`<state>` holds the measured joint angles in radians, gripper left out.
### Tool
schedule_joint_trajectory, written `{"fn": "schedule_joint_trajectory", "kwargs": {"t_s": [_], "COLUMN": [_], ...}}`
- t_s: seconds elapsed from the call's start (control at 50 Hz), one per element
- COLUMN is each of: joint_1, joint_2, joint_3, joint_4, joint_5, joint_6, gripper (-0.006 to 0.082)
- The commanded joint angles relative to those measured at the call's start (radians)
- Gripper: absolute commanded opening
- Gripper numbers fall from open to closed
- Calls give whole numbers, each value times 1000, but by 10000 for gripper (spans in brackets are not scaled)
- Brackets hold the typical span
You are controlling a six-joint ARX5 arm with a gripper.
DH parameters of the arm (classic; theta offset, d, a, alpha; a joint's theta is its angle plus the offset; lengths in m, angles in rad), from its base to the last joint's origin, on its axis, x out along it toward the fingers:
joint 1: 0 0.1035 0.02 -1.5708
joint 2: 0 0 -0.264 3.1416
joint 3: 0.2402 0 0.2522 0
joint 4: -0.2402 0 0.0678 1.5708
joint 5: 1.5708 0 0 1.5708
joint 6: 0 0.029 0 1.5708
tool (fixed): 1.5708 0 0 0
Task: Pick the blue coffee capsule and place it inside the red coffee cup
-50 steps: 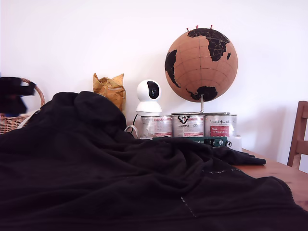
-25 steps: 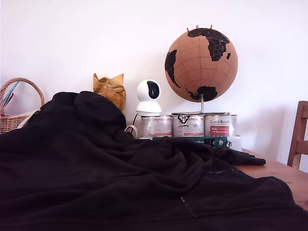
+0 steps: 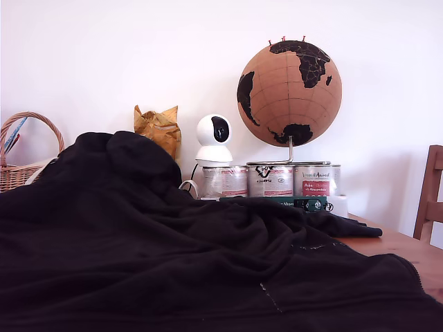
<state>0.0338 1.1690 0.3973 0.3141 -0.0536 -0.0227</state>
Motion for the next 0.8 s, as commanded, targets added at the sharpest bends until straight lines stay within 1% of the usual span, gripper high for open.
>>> {"fn": "schedule_joint_trajectory", "kwargs": {"t_s": [0.0, 0.04, 0.1, 0.14, 0.22, 0.26, 0.28, 0.48, 0.78], "joint_1": [3, 3, 3, 2, -2, -6, -8, -43, -110], "joint_2": [-13, -24, -48, -72, -129, -163, -179, -345, -603], "joint_3": [-2, -2, -2, -2, -2, -2, -2, -2, -2], "joint_4": [6, 3, -6, -16, -45, -63, -73, -213, -438], "joint_5": [12, 25, 41, 57, 87, 100, 104, 147, 129], "joint_6": [5, 4, 0, -5, -13, -19, -24, -31, -56], "gripper": [512, 485, 418, 338, 115, 14, -19, -19, -19]}}
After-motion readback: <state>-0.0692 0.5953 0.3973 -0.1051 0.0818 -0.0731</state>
